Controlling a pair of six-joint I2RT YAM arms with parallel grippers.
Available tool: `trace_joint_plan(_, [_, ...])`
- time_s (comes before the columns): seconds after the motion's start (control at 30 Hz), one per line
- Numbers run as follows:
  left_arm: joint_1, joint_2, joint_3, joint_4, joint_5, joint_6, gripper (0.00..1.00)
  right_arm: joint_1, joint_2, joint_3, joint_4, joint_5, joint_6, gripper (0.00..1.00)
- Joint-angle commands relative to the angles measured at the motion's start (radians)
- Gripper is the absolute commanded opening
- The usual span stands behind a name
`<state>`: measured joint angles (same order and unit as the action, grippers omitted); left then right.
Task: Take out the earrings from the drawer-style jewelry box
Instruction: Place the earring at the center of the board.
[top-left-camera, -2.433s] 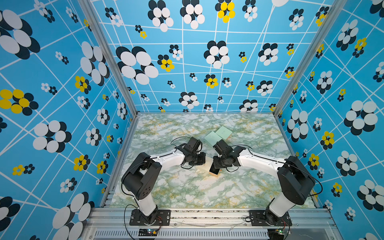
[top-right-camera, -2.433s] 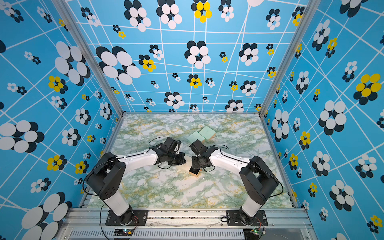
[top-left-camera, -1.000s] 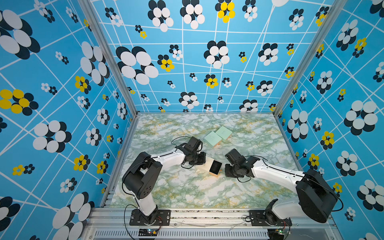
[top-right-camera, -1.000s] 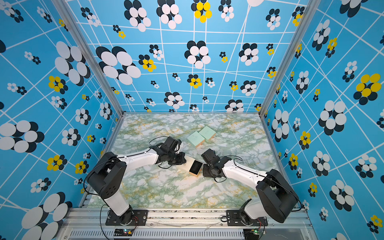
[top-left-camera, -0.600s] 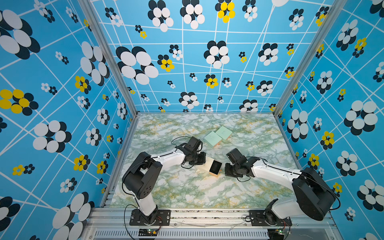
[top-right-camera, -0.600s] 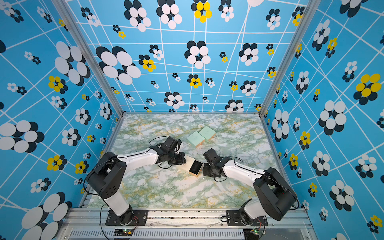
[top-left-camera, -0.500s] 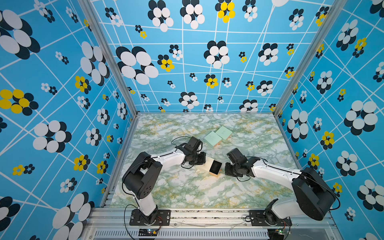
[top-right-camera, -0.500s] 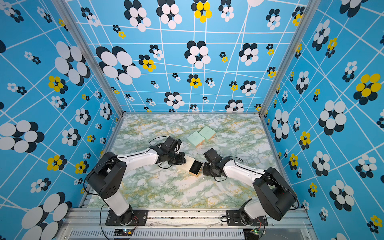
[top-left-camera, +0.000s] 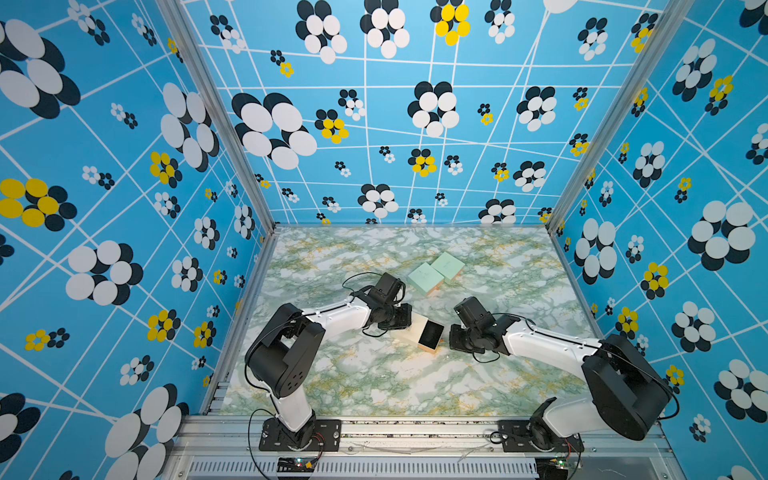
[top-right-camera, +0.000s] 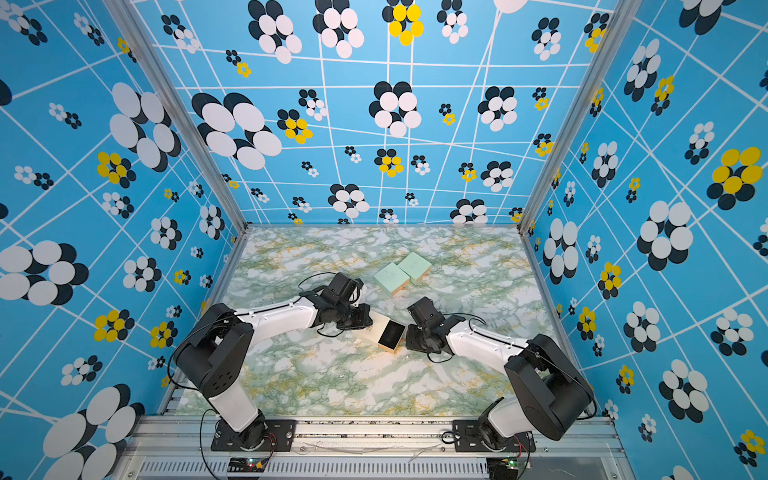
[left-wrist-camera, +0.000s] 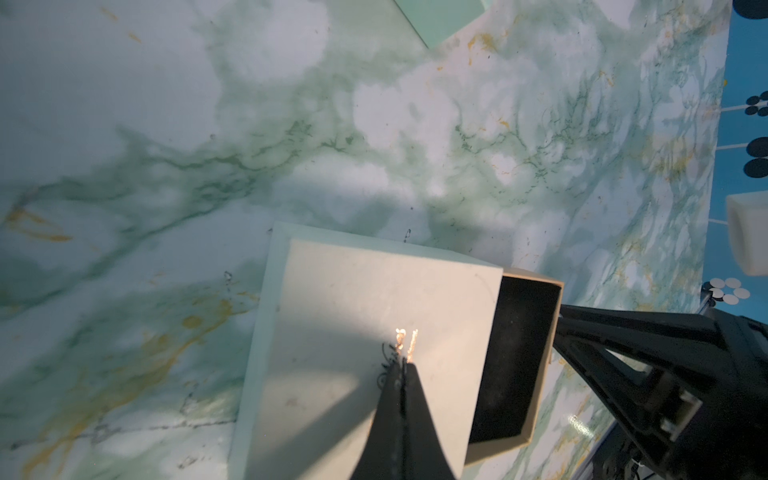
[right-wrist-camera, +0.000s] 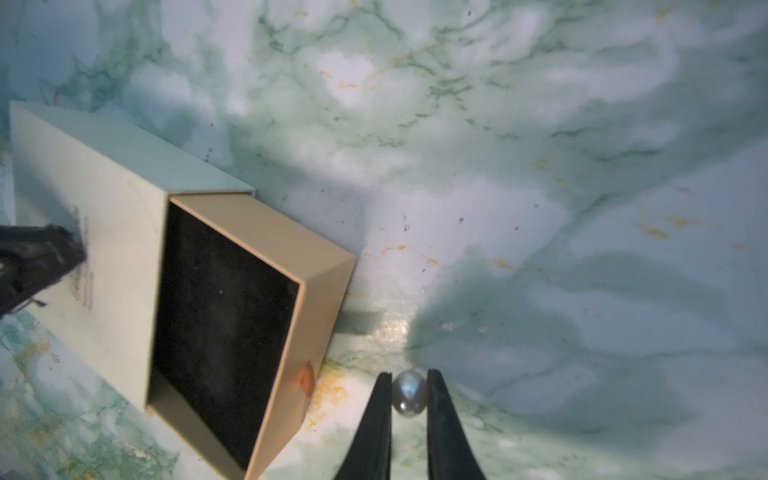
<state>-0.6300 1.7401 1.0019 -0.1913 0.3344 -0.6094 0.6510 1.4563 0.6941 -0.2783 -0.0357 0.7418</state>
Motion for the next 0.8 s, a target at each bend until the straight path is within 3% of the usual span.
trace_joint_plan(0.0, [0.006,0.085,-0.034,-0.114,-0.086,0.017,0.00,-0.001,0.011,-0.027,-0.035,-0.030,0.007,0.19])
trace_joint_plan(0.33, [0.006,0.087,-0.036,-0.112,-0.084,0.014,0.00,-0.002,-0.005,-0.012,-0.059,-0.026,-0.002,0.30])
trace_joint_plan(0.77, [0.016,0.030,-0.004,-0.099,-0.033,0.018,0.00,-0.003,-0.121,0.044,-0.164,0.032,-0.034,0.34])
